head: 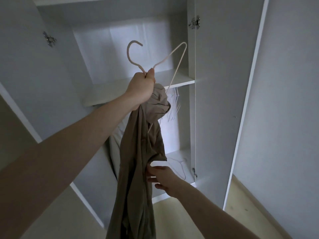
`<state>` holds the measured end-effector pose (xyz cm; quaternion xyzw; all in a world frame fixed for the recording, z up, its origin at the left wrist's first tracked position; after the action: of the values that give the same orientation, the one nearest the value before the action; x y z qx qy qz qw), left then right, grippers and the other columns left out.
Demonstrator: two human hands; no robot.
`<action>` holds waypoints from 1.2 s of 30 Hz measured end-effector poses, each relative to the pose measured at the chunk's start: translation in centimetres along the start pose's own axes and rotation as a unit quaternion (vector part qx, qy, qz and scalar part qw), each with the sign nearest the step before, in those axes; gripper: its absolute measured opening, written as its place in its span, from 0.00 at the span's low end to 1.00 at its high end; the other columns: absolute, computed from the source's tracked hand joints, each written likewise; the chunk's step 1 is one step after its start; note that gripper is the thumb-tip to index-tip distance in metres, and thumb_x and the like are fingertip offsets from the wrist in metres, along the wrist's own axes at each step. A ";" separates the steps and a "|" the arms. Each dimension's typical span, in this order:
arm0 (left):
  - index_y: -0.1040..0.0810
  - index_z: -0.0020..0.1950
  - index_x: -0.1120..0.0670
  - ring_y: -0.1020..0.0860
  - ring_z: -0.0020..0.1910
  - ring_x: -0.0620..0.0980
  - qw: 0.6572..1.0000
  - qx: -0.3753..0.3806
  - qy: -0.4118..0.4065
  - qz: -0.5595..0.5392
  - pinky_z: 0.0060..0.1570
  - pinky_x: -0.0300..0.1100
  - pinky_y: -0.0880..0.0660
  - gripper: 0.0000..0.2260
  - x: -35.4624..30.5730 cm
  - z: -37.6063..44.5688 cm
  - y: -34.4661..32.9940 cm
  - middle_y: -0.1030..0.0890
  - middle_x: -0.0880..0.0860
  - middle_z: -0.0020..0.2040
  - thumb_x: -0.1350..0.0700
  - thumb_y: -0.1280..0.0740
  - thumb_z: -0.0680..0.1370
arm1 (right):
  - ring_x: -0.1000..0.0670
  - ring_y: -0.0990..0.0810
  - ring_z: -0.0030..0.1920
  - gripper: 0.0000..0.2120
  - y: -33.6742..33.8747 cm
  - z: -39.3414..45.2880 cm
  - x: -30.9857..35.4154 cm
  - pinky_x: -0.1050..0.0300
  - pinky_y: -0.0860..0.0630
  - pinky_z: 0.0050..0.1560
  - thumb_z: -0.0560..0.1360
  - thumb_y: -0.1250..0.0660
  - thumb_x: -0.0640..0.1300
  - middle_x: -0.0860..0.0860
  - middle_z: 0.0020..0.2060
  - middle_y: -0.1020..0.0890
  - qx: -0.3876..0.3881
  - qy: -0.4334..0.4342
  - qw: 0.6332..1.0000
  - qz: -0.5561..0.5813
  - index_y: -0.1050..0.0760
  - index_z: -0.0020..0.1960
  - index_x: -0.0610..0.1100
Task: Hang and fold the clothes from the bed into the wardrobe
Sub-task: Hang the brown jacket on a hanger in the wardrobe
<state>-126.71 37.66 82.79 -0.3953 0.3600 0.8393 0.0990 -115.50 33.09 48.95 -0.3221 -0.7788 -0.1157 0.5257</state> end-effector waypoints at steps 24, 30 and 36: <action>0.31 0.33 0.50 0.31 0.22 0.36 0.986 -0.162 -0.022 -0.037 0.25 0.28 0.35 0.21 0.7 2.5 13.3 0.29 0.46 0.29 0.47 0.44 0.85 | 0.49 0.15 0.45 0.11 7.5 5.6 -13.1 0.59 0.19 0.47 0.68 0.22 0.50 0.51 0.43 0.15 -0.145 -0.034 0.958 -0.243 0.20 0.46 0.47; 0.29 0.33 0.48 0.29 0.25 0.37 0.993 -0.110 -0.003 -0.048 0.31 0.34 0.31 0.20 0.0 3.0 13.9 0.28 0.42 0.26 0.45 0.42 0.83 | 0.47 0.18 0.55 0.24 14.6 4.9 -16.2 0.58 0.23 0.50 0.74 0.25 0.53 0.49 0.55 0.18 -0.157 -0.115 0.883 -0.428 0.26 0.64 0.43; 0.31 0.27 0.47 0.34 0.28 0.43 0.991 0.032 -0.017 -0.126 0.33 0.36 0.34 0.23 -1.3 2.1 11.1 0.33 0.44 0.27 0.47 0.39 0.83 | 0.44 0.25 0.67 0.50 10.5 6.9 -5.3 0.51 0.25 0.64 0.69 0.20 0.58 0.46 0.73 0.28 -0.075 -0.010 0.984 -0.161 0.43 0.82 0.50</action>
<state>-132.08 31.22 90.54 -0.4201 0.3321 0.8146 0.2228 -112.82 42.72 39.64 -0.2321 -0.8146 -0.2536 0.4671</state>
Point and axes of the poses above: each hand's wrist, its own z-axis towards the middle knuckle, its own y-axis out of the back of the hand, x = y × z, the point moved 10 cm from there along z, towards the middle knuckle
